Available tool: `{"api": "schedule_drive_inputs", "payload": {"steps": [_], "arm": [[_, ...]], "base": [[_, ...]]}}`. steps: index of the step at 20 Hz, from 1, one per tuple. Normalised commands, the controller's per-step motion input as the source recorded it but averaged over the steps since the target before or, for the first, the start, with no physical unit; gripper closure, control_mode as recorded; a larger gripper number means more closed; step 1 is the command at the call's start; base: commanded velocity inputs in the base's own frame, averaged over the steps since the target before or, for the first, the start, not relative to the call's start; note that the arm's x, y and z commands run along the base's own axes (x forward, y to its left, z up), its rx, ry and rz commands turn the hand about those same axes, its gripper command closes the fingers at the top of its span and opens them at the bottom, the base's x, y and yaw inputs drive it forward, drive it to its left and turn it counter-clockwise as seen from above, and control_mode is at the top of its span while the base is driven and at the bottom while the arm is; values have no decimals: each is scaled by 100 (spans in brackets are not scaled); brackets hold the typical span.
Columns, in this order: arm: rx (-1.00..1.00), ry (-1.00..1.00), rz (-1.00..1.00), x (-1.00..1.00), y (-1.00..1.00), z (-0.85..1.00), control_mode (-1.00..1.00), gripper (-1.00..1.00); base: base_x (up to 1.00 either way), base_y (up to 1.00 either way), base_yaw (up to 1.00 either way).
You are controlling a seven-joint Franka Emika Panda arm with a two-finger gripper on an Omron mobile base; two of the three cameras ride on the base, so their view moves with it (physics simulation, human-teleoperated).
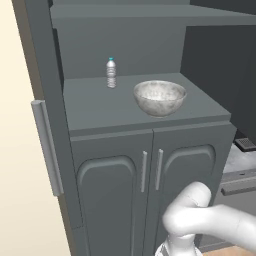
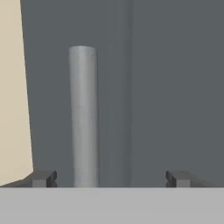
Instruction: Pick the mug and place it in the sink. Pick the bowl and place it in the open cabinet and then close the cabinet.
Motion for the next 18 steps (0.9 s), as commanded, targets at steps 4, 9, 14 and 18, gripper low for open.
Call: {"api": "schedule_drive_inputs", "payload": {"steps": [4,9,14,18], "arm": [[0,-2,-17,-1,79,0,-100,-100],[0,-4,-33,-11,98,0,-100,-100],[0,-1,-49,-17,100,-17,-100,-100],[0,1,-59,3,86,-35,-100,-100]], "base": [[0,0,0],[0,0,0],[0,0,0],[0,0,0]]}}
